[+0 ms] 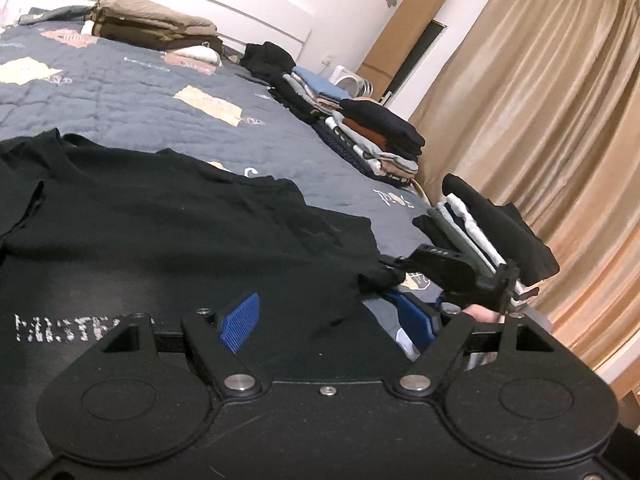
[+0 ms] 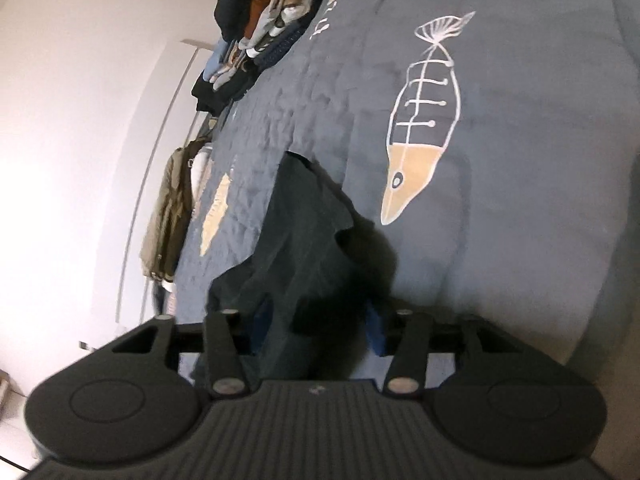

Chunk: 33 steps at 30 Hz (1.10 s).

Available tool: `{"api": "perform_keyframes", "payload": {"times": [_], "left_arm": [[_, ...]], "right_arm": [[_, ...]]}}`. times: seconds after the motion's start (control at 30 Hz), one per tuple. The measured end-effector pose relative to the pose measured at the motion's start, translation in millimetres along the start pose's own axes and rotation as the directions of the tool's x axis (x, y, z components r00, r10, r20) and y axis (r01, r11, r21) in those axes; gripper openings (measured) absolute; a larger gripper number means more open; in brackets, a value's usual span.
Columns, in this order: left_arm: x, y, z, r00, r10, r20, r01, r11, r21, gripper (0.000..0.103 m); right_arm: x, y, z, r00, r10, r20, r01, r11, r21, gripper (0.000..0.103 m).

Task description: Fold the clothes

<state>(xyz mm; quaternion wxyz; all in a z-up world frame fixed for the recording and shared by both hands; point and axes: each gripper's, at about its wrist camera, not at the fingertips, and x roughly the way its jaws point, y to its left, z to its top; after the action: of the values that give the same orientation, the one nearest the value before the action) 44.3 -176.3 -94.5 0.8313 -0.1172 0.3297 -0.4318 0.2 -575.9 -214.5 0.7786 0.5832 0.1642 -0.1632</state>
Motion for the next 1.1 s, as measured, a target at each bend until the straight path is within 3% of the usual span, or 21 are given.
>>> {"api": "perform_keyframes", "payload": {"times": [0.07, 0.13, 0.2, 0.23, 0.27, 0.33, 0.43, 0.47, 0.53, 0.63, 0.73, 0.8, 0.87, 1.0, 1.03, 1.1], "left_arm": [[-1, -1, -2, 1.0, 0.011, -0.003, -0.011, 1.0, -0.004, 0.075], [-4, 0, -3, 1.0, 0.027, -0.005, -0.027, 1.0, 0.0, 0.075], [-8, 3, -3, 0.999, 0.049, -0.006, -0.049, 0.999, -0.001, 0.075], [-11, 6, -3, 0.998, 0.061, -0.006, -0.061, 0.998, -0.004, 0.075], [-13, 8, -2, 0.997, 0.073, -0.006, -0.073, 0.997, -0.008, 0.075], [-18, 13, 1, 0.996, 0.094, -0.001, -0.094, 0.996, -0.011, 0.075], [-26, 22, 8, 0.992, 0.125, 0.008, -0.124, 0.992, -0.008, 0.075], [-28, 24, 11, 0.991, 0.137, 0.011, -0.137, 0.991, -0.006, 0.075], [-29, 30, 19, 0.987, 0.161, 0.014, -0.161, 0.987, -0.001, 0.077], [-19, 32, 32, 0.982, 0.186, 0.017, -0.187, 0.981, 0.057, 0.084], [4, 24, 46, 0.982, 0.189, 0.006, -0.187, 0.969, 0.164, 0.084], [24, 8, 53, 0.985, 0.173, -0.004, -0.164, 0.941, 0.296, 0.084], [42, -9, 53, 0.986, 0.168, -0.01, -0.146, 0.88, 0.451, 0.084], [72, -37, 43, 0.989, 0.138, -0.056, -0.058, 0.706, 0.706, 0.084], [76, -39, 40, 0.988, 0.132, -0.076, -0.035, 0.68, 0.732, 0.084], [81, -43, 38, 0.988, 0.121, -0.091, -0.011, 0.656, 0.754, 0.083]], "right_arm": [[4, 4, 0, 1.0, 0.011, 0.017, -0.011, 1.0, -0.023, 0.013], [3, 20, -2, 0.999, 0.029, 0.039, -0.024, 0.993, -0.114, 0.009], [-5, 53, -12, 0.996, 0.065, 0.053, -0.044, 0.946, -0.322, 0.008], [-10, 72, -21, 0.995, 0.088, 0.056, -0.054, 0.894, -0.446, 0.008], [-17, 94, -34, 0.991, 0.118, 0.056, -0.063, 0.806, -0.589, 0.008], [-30, 130, -71, 0.982, 0.188, 0.015, -0.095, 0.563, -0.821, 0.008], [-32, 150, -126, 0.97, 0.173, -0.17, -0.21, 0.246, -0.946, 0.008], [-30, 153, -143, 0.965, 0.139, -0.224, -0.245, 0.158, -0.957, 0.008], [-19, 144, -167, 0.957, 0.036, -0.288, -0.29, 0.065, -0.955, 0.008], [-7, 127, -179, 0.94, -0.086, -0.329, -0.326, 0.051, -0.944, 0.008], [-7, 123, -177, 0.935, -0.098, -0.34, -0.332, 0.094, -0.939, 0.008], [-8, 123, -172, 0.931, -0.091, -0.354, -0.342, 0.125, -0.931, 0.008], [-13, 124, -162, 0.921, -0.093, -0.379, -0.361, 0.167, -0.918, 0.009], [-22, 125, -141, 0.899, -0.093, -0.428, -0.395, 0.248, -0.884, 0.013], [-24, 125, -135, 0.893, -0.093, -0.44, -0.403, 0.269, -0.875, 0.015], [-29, 125, -125, 0.881, -0.091, -0.464, -0.418, 0.309, -0.854, 0.033]]}}
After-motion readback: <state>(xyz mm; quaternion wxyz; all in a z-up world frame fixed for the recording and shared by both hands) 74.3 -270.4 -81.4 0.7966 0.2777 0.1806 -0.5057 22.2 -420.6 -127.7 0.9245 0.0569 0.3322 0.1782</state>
